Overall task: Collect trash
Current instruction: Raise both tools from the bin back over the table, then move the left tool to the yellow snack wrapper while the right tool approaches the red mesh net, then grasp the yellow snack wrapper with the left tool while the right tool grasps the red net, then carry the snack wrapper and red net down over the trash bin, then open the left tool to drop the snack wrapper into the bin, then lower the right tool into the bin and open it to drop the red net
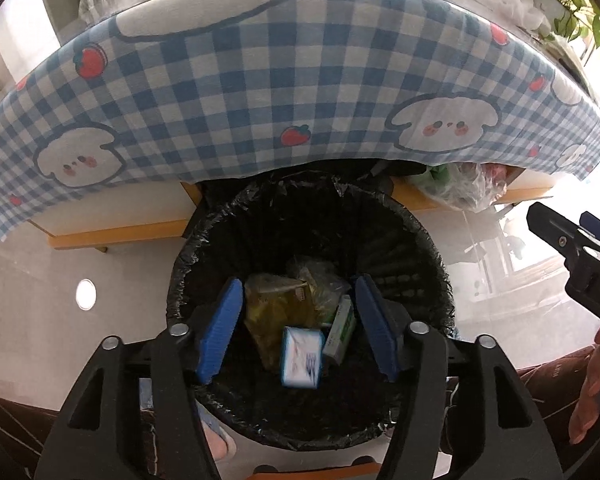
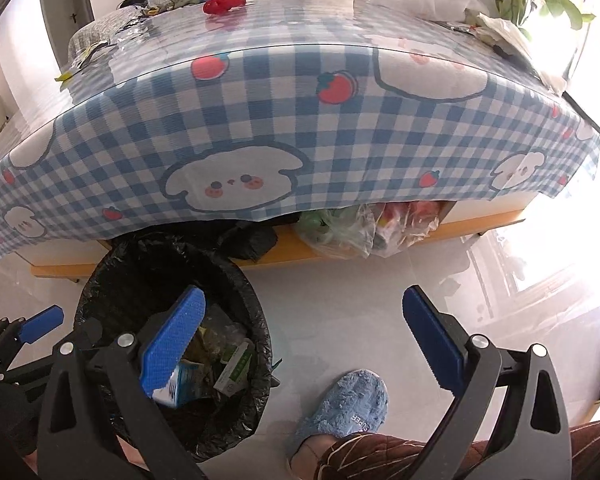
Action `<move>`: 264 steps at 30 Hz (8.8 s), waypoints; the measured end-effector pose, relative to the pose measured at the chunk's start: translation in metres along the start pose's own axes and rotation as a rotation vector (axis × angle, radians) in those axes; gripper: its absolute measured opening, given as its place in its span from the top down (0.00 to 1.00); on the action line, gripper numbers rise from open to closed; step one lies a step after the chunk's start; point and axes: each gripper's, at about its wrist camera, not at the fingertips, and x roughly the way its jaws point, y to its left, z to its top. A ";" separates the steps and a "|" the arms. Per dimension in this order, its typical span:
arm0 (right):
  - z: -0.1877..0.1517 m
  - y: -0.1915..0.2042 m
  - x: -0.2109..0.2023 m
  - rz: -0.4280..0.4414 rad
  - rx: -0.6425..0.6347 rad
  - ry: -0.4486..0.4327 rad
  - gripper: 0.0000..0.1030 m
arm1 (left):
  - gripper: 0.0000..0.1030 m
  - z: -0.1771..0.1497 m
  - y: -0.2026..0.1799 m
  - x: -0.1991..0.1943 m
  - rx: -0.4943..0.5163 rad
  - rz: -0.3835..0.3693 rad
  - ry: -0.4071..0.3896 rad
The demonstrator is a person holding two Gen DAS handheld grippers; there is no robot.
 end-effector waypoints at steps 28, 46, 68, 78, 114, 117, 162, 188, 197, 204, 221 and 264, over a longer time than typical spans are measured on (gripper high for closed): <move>0.055 0.044 -0.071 0.046 -0.083 -0.182 0.08 | 0.06 0.056 0.065 -0.091 -0.091 0.044 -0.172; 0.138 0.058 -0.076 0.032 -0.073 -0.263 0.08 | 0.06 0.143 0.084 -0.114 -0.079 0.043 -0.243; 0.238 0.095 -0.025 0.028 -0.141 -0.272 0.08 | 0.06 0.239 0.142 -0.067 -0.159 0.078 -0.239; 0.281 0.090 0.021 0.062 -0.111 -0.202 0.08 | 0.06 0.293 0.148 -0.029 -0.137 0.077 -0.226; 0.315 0.108 0.105 0.117 -0.116 -0.057 0.71 | 0.56 0.343 0.142 0.038 -0.083 0.044 -0.140; 0.315 0.108 0.105 0.116 -0.114 -0.057 0.79 | 0.66 0.343 0.143 0.037 -0.091 0.049 -0.141; 0.261 0.084 0.000 0.131 -0.104 -0.150 0.81 | 0.73 0.255 0.113 -0.061 -0.132 -0.004 -0.213; 0.158 0.056 -0.067 0.111 -0.102 -0.181 0.81 | 0.73 0.134 0.082 -0.115 -0.104 -0.059 -0.207; 0.103 0.041 -0.074 0.105 -0.095 -0.159 0.81 | 0.73 0.084 0.067 -0.118 -0.095 -0.076 -0.182; 0.066 0.025 -0.070 0.102 -0.067 -0.127 0.81 | 0.73 0.051 0.054 -0.099 -0.088 -0.084 -0.150; 0.004 0.029 -0.027 0.104 -0.072 -0.025 0.81 | 0.73 0.012 0.029 -0.042 -0.082 -0.082 -0.053; -0.014 0.069 0.001 0.117 -0.069 0.054 0.80 | 0.06 -0.001 0.076 -0.019 -0.096 -0.046 -0.094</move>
